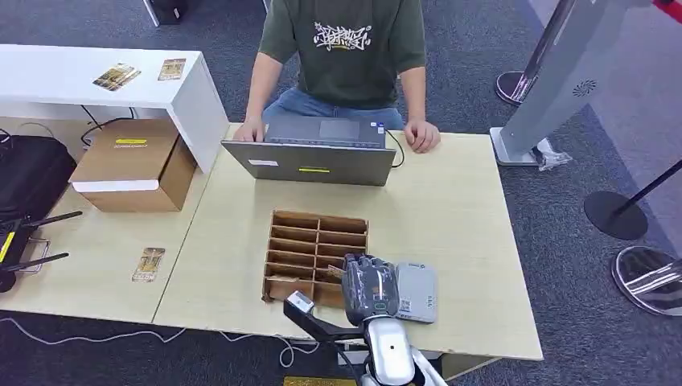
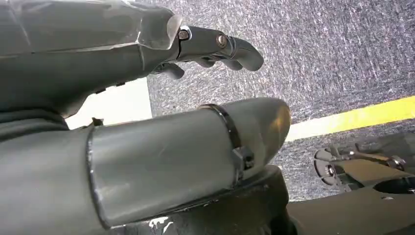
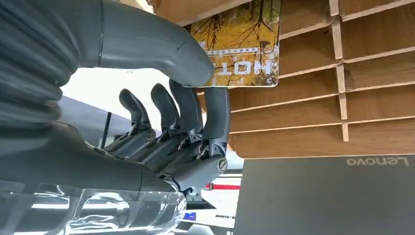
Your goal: Pass the card to the sensor for recognition and then transmit it.
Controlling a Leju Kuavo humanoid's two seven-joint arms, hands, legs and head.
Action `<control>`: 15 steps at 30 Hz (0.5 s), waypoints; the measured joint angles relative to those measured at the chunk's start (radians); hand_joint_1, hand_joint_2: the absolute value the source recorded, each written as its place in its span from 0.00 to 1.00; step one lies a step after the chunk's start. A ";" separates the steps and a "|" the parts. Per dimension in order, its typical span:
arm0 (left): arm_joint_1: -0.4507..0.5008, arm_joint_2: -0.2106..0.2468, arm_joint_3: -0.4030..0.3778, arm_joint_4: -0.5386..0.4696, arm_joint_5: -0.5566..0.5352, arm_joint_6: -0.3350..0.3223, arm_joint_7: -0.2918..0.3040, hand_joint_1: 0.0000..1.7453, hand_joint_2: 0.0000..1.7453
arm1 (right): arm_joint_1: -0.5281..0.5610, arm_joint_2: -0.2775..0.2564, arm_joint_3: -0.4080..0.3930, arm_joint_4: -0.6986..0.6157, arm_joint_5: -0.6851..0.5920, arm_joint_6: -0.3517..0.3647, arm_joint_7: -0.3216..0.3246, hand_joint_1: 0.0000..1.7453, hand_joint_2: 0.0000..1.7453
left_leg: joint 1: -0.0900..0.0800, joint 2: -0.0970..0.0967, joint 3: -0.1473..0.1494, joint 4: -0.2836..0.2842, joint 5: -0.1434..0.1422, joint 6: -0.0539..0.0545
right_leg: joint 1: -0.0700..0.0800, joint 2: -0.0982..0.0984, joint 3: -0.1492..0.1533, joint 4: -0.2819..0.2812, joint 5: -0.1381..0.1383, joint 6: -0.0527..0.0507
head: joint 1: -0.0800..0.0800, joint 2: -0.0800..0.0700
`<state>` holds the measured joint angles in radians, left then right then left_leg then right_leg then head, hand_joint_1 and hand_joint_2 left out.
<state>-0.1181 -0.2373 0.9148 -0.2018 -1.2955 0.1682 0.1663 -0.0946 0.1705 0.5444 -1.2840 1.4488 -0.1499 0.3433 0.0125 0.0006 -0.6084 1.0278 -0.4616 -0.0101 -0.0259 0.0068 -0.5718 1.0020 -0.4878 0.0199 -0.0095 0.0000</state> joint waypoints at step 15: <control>-0.001 0.000 0.000 0.000 0.001 0.000 0.001 0.00 0.00 | 0.003 0.000 -0.006 -0.006 0.002 -0.019 -0.021 1.00 1.00 | 0.000 0.000 0.000 0.000 0.000 0.000 | 0.000 0.000 0.000 0.000 0.000 0.000 | 0.000 0.000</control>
<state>-0.1188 -0.2373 0.9148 -0.2018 -1.2943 0.1682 0.1675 -0.0919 0.1705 0.5383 -1.2905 1.4511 -0.1694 0.3223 0.0125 0.0007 -0.6084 1.0279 -0.4616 -0.0101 -0.0259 0.0069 -0.5719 1.0020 -0.4878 0.0199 -0.0095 0.0000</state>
